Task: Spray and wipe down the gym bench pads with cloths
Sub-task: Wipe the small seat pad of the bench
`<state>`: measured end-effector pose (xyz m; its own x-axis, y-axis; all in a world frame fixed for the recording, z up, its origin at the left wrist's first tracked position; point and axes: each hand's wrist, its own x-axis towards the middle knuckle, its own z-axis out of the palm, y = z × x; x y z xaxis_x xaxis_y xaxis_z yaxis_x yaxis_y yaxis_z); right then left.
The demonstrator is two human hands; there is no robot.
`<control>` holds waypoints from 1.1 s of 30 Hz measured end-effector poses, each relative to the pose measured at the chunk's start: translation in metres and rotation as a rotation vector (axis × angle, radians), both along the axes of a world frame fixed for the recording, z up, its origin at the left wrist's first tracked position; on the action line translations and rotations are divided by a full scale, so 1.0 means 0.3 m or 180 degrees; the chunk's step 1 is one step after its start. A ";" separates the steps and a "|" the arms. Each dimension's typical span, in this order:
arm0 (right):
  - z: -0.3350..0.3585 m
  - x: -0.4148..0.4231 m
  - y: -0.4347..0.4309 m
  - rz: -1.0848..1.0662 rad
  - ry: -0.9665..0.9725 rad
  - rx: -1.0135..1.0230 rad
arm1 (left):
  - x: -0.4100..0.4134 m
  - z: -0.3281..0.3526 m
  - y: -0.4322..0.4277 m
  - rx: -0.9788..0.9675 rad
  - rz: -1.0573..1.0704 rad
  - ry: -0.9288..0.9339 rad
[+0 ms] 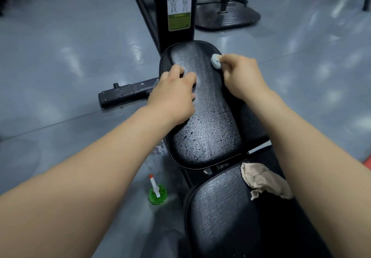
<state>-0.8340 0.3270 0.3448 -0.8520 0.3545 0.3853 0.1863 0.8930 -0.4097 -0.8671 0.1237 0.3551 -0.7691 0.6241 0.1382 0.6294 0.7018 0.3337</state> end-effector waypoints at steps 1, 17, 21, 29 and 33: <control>-0.003 0.005 0.000 0.0000 -0.0001 -0.0007 | 0.003 -0.003 0.000 0.0009 -0.0004 0.0001; 0.109 -0.224 -0.011 0.0115 -0.0524 -0.0003 | -0.014 0.004 0.011 -0.0095 0.0000 -0.0081; 0.077 -0.108 0.013 0.0063 -0.0487 -0.0219 | -0.017 -0.004 0.007 0.0005 0.0010 -0.0160; 0.032 0.149 0.064 -0.0075 -0.0748 -0.0123 | 0.003 -0.025 0.007 0.0095 0.0114 -0.0188; 0.022 0.290 0.075 -0.0213 -0.0903 -0.0021 | -0.009 -0.034 0.000 0.0148 0.0058 -0.0228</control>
